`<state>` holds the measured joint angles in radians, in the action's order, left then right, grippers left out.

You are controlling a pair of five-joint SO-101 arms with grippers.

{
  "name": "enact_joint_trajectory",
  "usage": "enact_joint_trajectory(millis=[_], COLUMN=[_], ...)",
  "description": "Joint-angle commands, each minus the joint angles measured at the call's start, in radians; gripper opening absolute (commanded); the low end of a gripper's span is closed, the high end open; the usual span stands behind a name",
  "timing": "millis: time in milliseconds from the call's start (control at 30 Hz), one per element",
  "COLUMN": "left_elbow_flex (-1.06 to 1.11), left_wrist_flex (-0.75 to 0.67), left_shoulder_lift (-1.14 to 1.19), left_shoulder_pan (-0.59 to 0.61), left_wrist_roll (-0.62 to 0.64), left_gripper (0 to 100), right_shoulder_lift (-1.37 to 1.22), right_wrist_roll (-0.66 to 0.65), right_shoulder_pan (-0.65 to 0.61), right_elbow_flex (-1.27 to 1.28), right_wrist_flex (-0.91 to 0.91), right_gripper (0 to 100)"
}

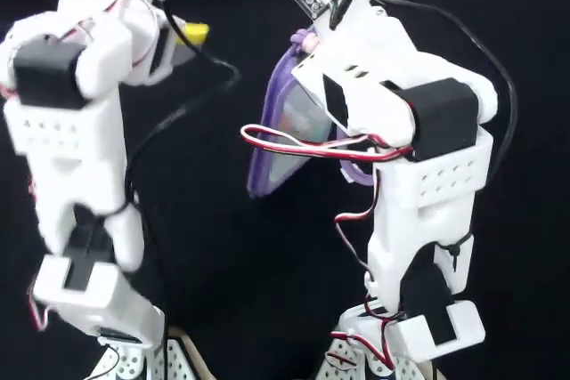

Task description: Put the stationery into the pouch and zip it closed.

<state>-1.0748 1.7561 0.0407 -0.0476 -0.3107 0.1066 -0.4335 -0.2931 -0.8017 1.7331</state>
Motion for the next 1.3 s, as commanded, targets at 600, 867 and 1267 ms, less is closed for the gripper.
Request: enact_joint_trajectory(millis=[600,867,1267], left_elbow_flex=[1.517,1.725,1.911], left_wrist_flex=[-0.612,-0.838,-1.188], left_shoulder_lift=[-1.208,-1.24,-1.165], left_shoulder_pan=[-0.334,-0.355,-0.41], left_wrist_roll=[0.094,0.152,0.153], left_gripper=[29,29,29], right_shoulder_lift=[0.054,0.053,0.053], right_wrist_roll=[0.0,-0.002,-0.002], right_shoulder_pan=[-0.025,-0.028,-0.028], right_elbow_flex=[-0.002,-0.001,-0.001], right_wrist_flex=[0.026,0.026,0.028], right_gripper=[1.1,1.1,1.1])
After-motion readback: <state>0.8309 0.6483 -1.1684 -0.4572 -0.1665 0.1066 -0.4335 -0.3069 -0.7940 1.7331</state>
